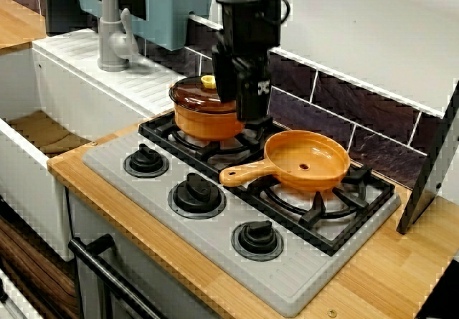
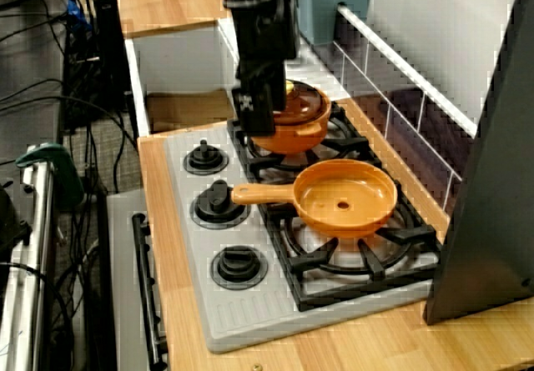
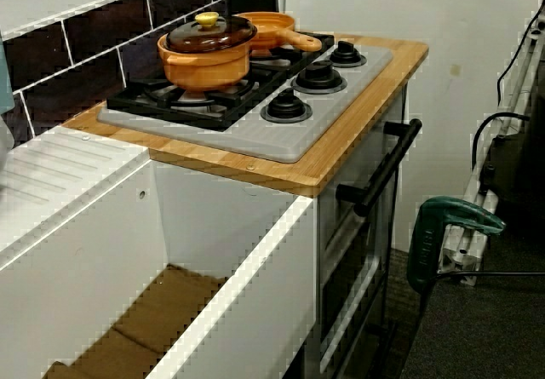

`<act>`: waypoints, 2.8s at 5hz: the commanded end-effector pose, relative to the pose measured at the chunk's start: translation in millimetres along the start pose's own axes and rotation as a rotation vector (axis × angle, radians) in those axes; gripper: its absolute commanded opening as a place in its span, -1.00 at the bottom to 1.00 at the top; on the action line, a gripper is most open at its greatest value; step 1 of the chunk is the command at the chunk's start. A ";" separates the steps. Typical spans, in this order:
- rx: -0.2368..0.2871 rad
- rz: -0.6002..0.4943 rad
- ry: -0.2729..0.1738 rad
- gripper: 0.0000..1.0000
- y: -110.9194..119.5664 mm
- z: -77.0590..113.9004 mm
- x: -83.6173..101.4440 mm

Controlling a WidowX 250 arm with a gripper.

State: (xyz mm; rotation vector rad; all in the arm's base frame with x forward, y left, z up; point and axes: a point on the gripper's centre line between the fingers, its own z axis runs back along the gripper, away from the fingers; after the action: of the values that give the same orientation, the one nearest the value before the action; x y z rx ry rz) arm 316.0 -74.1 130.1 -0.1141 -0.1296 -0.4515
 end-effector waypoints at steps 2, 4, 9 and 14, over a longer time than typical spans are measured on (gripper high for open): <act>0.082 0.029 -0.135 1.00 24.6 51.8 4.8; 0.110 0.132 -0.181 1.00 67.7 75.9 -0.1; 0.123 0.123 -0.112 1.00 83.1 40.8 14.5; 0.108 0.080 -0.017 1.00 81.9 18.6 2.2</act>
State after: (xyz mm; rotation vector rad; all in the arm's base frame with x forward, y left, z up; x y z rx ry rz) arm 354.8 -3.6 129.7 -0.0264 -0.1310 -0.3513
